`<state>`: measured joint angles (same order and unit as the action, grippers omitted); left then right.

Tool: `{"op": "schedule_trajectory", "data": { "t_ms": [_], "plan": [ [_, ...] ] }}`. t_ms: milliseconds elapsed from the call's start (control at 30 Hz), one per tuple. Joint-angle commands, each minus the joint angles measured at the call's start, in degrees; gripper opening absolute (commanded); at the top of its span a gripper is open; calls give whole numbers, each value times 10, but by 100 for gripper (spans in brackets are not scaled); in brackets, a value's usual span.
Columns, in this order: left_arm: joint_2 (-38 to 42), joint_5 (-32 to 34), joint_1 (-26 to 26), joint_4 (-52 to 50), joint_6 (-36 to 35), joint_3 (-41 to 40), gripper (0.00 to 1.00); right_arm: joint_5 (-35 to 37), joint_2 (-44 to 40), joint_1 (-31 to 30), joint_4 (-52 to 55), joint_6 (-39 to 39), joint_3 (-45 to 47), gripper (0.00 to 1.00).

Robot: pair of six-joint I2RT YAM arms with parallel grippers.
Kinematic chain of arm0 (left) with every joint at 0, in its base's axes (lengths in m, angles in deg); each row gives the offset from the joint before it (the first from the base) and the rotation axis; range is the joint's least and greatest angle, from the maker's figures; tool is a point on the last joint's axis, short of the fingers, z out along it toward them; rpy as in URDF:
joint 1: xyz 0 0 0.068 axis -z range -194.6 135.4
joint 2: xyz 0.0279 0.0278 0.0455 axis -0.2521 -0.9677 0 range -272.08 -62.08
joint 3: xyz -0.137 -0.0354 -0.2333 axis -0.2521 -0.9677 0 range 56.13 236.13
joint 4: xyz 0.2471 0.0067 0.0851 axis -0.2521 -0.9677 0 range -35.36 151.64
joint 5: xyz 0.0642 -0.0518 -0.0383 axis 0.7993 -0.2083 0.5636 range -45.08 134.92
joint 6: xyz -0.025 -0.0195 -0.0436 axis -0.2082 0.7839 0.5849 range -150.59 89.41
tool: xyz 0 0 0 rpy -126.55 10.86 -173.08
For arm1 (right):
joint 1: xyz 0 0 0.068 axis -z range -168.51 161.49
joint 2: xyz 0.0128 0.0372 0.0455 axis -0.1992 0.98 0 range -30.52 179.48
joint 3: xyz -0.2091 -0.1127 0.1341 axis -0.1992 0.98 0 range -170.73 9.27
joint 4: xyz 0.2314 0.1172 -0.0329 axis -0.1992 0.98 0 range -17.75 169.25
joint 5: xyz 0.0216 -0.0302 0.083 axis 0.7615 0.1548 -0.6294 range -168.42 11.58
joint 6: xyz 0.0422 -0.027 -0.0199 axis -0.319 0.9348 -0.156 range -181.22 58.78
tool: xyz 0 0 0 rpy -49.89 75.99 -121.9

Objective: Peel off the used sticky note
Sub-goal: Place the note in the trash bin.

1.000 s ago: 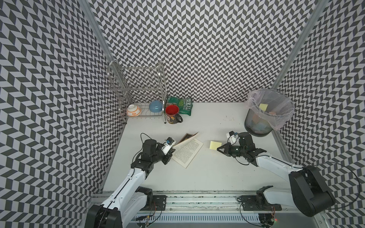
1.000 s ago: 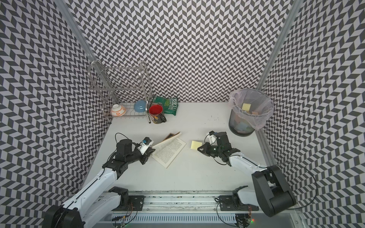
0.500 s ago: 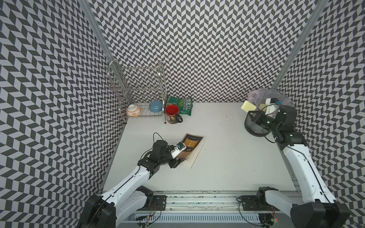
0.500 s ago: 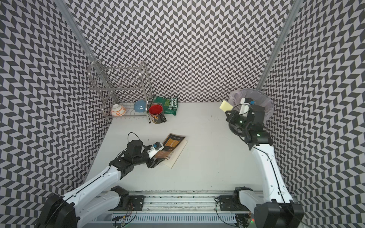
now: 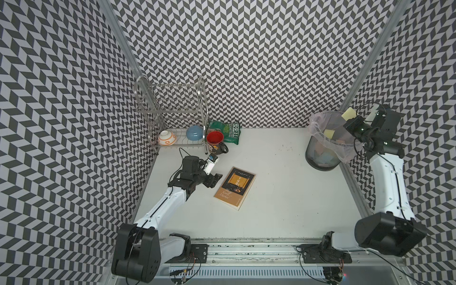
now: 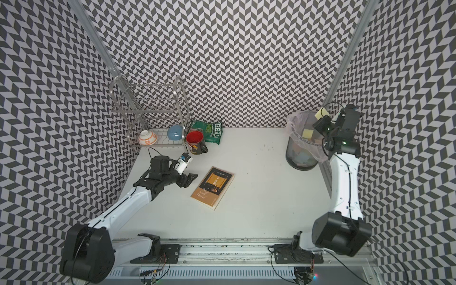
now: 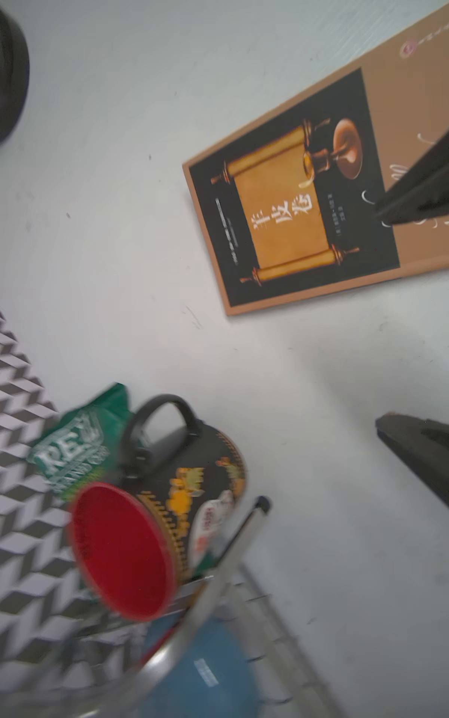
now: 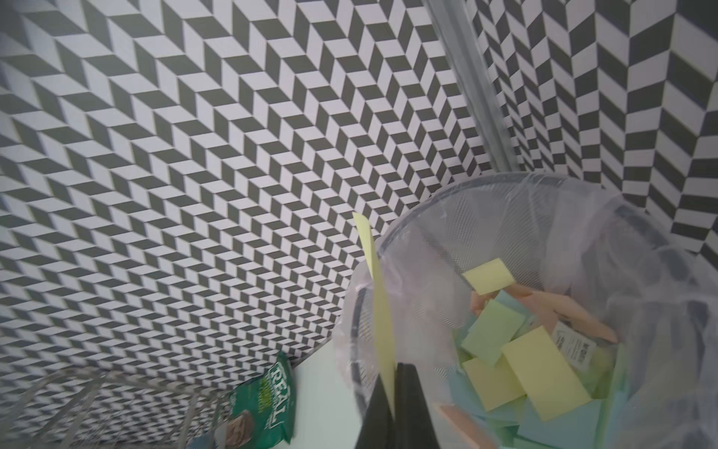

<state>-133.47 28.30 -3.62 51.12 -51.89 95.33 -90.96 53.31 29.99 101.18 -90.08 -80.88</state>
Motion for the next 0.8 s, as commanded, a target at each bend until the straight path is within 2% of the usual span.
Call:
{"op": "schedule_trajectory", "data": {
  "t_ms": [0,67,133,200,233,333,533,767],
  "plan": [
    [-30,71,-1,42,17,-29,66,53,39,0,20,33,-26,7],
    [-43,89,-2,62,22,-43,63,52,70,0,30,40,-43,15],
    [-48,91,-2,73,24,-57,64,34,109,0,54,48,-75,32],
    [-49,87,-1,78,25,-68,64,19,140,-1,96,54,-124,57],
    [-49,86,-1,81,25,-71,64,19,152,-3,110,57,-145,61],
    [-54,90,-1,80,17,-78,65,20,144,-9,108,61,-155,64],
    [-78,88,3,73,6,-79,66,22,72,-25,66,53,-105,67],
    [-89,68,39,38,-24,-69,68,13,-33,-95,-1,30,-2,67]
  ]
}}
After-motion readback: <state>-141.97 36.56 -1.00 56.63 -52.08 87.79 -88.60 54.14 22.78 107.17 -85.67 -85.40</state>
